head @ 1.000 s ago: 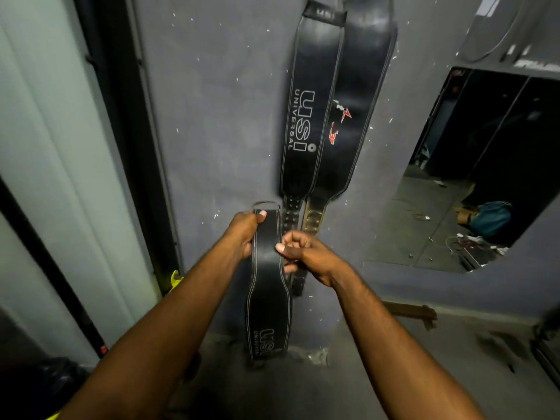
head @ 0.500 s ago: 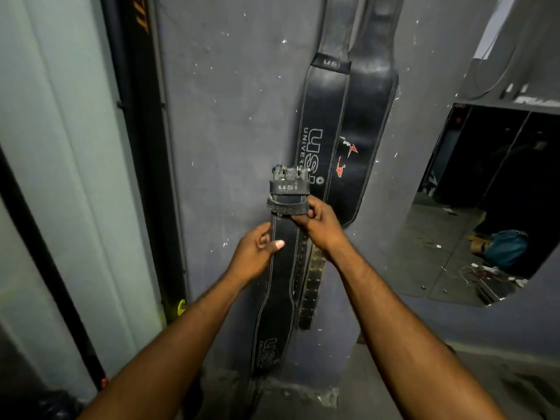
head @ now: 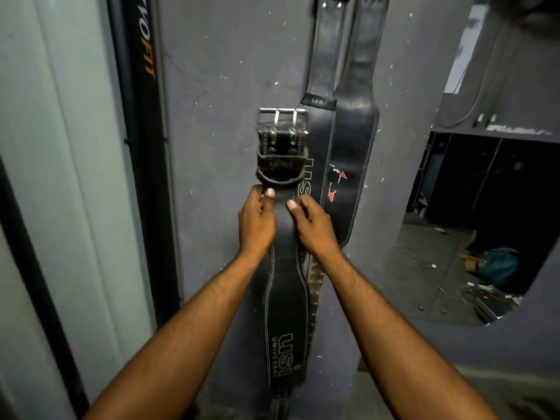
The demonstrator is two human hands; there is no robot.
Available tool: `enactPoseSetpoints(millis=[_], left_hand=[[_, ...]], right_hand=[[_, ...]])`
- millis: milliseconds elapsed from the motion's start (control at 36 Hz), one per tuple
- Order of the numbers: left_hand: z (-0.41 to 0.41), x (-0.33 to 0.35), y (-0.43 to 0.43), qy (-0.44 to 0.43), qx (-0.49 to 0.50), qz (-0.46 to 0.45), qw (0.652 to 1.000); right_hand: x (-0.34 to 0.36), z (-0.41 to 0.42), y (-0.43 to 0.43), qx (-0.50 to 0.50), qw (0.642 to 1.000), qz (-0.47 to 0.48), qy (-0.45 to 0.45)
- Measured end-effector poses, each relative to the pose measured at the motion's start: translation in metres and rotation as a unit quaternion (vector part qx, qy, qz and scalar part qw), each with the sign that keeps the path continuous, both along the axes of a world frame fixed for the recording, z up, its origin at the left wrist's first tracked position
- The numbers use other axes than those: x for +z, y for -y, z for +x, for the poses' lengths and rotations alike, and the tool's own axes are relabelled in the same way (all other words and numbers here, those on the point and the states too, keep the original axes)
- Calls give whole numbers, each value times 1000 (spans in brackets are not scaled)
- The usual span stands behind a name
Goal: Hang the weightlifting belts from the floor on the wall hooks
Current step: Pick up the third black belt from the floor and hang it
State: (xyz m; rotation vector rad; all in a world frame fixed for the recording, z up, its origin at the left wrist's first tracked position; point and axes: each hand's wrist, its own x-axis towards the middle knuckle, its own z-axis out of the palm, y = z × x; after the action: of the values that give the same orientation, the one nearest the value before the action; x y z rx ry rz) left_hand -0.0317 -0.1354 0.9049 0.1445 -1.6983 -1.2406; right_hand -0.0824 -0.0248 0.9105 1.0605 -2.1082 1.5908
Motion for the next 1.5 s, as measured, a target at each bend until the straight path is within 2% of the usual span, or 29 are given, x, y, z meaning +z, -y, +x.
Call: enactPoseSetpoints(millis=[83,167,222,333,417,500,583,694,778,861,972,1056,1139,1222,1278,1333,1444,1500], left_hand=[[-2,13,0,-25,37,27,999],[-3,27,8,-49,41,32,997],[-5,32,11,-59,38,38,997],[-8,38,11,-71,39,51,995],[-12,43,10,-74,30,52,995],[-16,47,11,-95,36,80,992],[-16,51,14,-118,40,113,986],[-15,61,10,-134,36,110,984],[-19,66,9,-135,40,114,983],[-25,69,13,-132,49,128,982],[-31,72,18,-132,53,134,981],[-36,77,18,-127,58,127,982],[-40,81,16,-126,63,117,983],[-46,82,21,-138,70,128,980],[-49,84,24,-145,72,138,977],[-49,88,25,-152,72,137,976],[-50,96,20,-157,67,129,977],[-51,98,17,-157,63,124,978]], right_hand=[[3,7,-3,51,998,16,30],[-22,5,-8,120,984,103,82],[-36,3,-10,129,976,151,90],[-34,7,-9,69,986,145,39],[-31,11,-7,41,991,111,54],[-32,8,-15,100,981,110,122],[-40,4,-26,155,960,155,176],[-47,1,-23,69,984,121,109],[-41,5,-21,33,991,97,91],[-39,4,-26,49,985,112,121],[-56,-5,-38,87,963,146,208],[-68,-9,-35,7,980,126,156],[-70,-9,-30,-23,985,92,145],[-65,-8,-36,27,979,89,184],[-71,-12,-45,74,959,121,246],[-84,-15,-48,77,946,156,273],[-102,-15,-34,-47,967,130,214],[-100,-15,-29,-77,970,117,200]])
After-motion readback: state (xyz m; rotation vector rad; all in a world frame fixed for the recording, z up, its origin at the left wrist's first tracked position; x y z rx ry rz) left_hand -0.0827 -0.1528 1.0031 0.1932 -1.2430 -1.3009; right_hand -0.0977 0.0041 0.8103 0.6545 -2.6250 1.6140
